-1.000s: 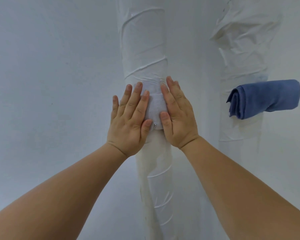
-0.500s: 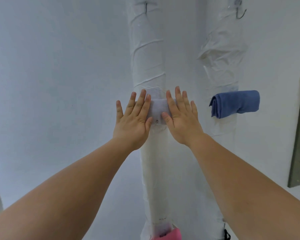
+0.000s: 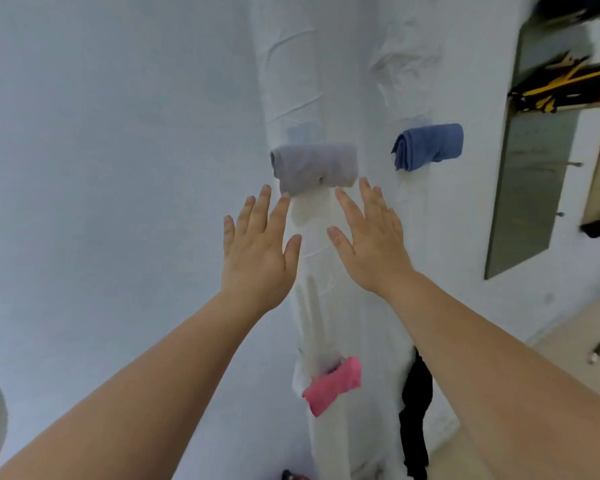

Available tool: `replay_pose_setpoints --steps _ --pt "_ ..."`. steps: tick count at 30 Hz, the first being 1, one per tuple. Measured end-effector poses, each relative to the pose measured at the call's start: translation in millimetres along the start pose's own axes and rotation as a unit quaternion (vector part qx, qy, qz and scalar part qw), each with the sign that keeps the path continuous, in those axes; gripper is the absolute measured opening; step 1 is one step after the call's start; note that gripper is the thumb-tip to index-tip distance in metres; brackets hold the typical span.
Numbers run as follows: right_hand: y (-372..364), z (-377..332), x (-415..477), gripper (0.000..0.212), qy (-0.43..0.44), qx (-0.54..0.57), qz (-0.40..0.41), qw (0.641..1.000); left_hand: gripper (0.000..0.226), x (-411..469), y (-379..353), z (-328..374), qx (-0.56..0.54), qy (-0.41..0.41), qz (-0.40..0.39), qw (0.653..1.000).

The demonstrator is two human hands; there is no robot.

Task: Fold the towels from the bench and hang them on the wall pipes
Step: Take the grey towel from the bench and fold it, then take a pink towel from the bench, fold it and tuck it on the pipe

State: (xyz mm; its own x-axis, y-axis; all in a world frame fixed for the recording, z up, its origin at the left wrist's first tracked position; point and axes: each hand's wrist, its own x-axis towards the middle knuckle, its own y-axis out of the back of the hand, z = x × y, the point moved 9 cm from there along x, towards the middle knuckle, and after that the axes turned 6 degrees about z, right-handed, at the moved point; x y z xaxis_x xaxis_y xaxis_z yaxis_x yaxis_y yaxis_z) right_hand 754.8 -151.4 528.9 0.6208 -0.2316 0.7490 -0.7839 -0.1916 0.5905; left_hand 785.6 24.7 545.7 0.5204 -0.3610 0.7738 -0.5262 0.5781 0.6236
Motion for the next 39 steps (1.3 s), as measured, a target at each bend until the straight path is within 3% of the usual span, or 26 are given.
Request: replay_pose_setpoints --steps 5,10,17,23,32,39 --pt "-17.5 7.2 -131.5 0.063 -0.109 -0.048 -0.09 0.989 0.062 -97.9 -30.0 -2.2 -0.058 -0.036 -0.114 0.991" --pt "8.3 22.8 -277.9 0.066 -0.203 -0.099 -0.184 0.957 0.065 -204.8 -65.9 25.8 -0.093 -0.073 -0.249 0.961" --pt "82.2 64.9 -491.7 0.063 -0.372 -0.124 -0.28 0.876 0.069 -365.0 -91.0 120.7 -0.14 -0.104 -0.404 0.898" --pt "154.0 92.5 -650.1 0.062 -0.457 -0.162 -0.345 0.804 0.06 -493.1 -99.5 218.5 -0.176 -0.128 -0.518 0.827" --pt "286.9 136.2 -862.3 0.055 -0.558 -0.185 -0.362 0.724 0.058 -663.4 -64.3 382.3 -0.214 -0.134 -0.631 0.734" --pt "299.3 151.8 -973.2 0.063 -0.644 -0.182 -0.323 0.669 0.06 -735.4 -56.0 450.9 -0.204 -0.181 -0.691 0.67"
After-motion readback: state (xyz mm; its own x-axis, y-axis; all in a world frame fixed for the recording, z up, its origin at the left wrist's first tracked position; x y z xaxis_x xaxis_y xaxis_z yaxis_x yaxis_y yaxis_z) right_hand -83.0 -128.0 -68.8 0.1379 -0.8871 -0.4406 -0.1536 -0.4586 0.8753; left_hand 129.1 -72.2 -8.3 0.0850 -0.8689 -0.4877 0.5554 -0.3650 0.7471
